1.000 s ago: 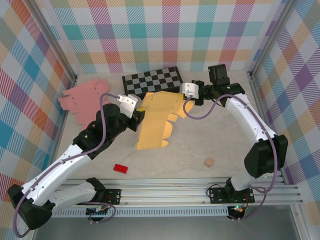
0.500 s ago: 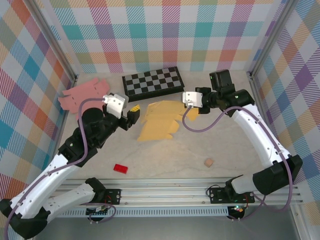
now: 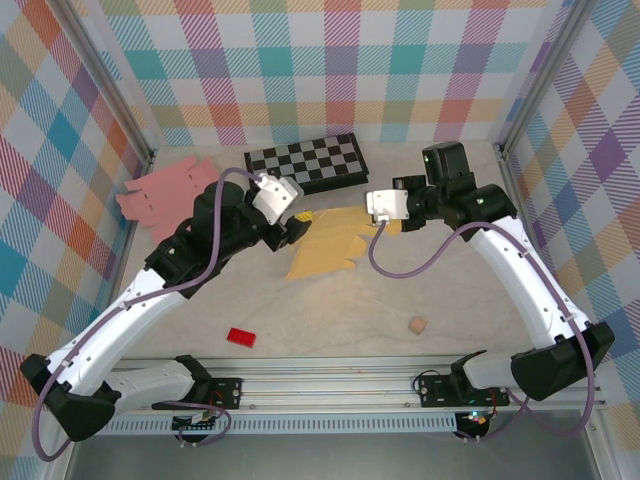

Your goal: Fold the paper box

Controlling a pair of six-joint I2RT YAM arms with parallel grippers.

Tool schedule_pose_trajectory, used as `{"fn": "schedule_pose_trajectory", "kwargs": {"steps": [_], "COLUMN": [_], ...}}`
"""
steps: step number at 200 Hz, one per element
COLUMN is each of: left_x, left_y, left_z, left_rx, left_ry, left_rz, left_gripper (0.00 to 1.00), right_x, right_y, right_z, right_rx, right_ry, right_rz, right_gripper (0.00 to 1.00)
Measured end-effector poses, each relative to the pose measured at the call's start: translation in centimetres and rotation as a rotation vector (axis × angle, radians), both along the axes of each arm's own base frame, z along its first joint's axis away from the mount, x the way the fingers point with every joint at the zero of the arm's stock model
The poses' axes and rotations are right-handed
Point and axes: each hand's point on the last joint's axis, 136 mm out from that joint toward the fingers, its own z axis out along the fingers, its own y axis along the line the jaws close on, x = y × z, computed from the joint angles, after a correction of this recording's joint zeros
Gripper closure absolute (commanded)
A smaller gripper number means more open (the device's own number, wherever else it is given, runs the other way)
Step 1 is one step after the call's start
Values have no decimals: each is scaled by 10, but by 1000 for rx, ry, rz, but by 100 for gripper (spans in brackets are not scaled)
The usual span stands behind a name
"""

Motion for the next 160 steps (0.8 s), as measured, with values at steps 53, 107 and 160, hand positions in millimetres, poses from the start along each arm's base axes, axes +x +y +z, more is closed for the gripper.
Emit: {"fn": "schedule_pose_trajectory", "kwargs": {"steps": [53, 107, 160], "left_x": [2, -2, -13], "left_y": [-15, -28, -37], "left_z": [-13, -15, -15], "left_rx": [11, -13, -39], "left_ry": [45, 82, 112], "left_rz": [-56, -117, -194], "left_gripper": [39, 39, 40], "right_x": [-2, -12, -17], "right_y": [3, 9, 8], "right_z": [0, 0, -1], "right_rx": [-1, -5, -7], "right_ry": [-2, 2, 2], "right_rz": [13, 41, 63], "right_gripper": [100, 100, 100]}}
